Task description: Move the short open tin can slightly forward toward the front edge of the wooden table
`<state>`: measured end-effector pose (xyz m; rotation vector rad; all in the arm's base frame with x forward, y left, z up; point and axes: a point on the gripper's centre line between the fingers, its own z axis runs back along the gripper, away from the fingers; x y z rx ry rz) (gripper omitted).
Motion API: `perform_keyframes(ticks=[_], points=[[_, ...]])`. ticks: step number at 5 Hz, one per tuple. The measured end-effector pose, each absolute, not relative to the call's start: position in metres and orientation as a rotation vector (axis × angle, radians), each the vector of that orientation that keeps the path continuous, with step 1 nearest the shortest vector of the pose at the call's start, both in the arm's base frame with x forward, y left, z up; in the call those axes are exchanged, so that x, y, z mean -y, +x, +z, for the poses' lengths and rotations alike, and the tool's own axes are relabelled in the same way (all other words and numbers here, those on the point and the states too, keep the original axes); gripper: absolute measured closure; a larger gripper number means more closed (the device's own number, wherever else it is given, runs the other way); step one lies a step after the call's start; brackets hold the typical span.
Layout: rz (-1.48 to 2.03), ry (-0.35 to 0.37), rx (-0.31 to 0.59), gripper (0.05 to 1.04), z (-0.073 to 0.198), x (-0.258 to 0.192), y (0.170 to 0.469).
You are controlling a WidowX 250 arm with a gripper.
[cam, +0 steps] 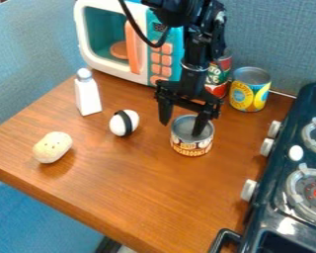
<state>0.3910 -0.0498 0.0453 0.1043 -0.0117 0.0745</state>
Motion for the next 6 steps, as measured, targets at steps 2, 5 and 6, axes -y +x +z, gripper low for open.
perform_keyframes(ticks=[2, 5, 6], points=[[0.017, 0.117, -0.021, 0.083, 0.046, 0.055, 0.363], [-0.044, 0.085, -0.096, 0.084, 0.052, 0.051, 0.308], [-0.055, 0.064, -0.104, 0.084, 0.056, 0.051, 0.294]])
